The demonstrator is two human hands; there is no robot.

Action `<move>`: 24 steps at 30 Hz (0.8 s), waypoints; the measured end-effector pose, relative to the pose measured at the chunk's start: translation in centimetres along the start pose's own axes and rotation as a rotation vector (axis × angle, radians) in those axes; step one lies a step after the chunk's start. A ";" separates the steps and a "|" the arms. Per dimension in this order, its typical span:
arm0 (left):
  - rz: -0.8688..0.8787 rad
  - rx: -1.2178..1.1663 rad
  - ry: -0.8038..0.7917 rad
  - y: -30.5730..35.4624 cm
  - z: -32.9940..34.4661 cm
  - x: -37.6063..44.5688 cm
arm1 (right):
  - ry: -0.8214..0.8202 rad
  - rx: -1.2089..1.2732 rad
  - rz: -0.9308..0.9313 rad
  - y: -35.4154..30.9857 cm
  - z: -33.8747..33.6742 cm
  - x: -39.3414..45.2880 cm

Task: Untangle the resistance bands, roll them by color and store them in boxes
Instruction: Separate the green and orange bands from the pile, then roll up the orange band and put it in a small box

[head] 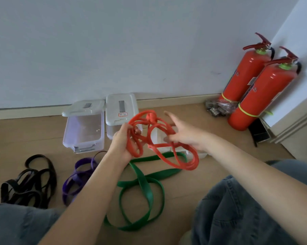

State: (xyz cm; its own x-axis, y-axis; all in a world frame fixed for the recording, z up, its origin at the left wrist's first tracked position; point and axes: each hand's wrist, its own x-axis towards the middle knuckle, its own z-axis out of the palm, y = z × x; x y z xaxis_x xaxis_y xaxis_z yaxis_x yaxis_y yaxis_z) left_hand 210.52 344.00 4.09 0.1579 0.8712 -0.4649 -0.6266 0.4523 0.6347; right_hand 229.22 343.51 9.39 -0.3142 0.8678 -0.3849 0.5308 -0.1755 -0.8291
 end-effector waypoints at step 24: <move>0.275 1.932 -0.206 -20.7 1.4 15.4 | 0.507 -0.333 0.728 29.1 0.1 5.5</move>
State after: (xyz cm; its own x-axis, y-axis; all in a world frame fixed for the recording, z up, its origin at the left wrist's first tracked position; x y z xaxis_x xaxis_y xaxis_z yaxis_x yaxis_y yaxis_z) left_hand 227.02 348.33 -15.37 0.3788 0.8833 -0.2762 0.8655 -0.2325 0.4436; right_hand 242.85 343.17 -16.89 0.5208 0.7095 -0.4748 0.6833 -0.6798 -0.2663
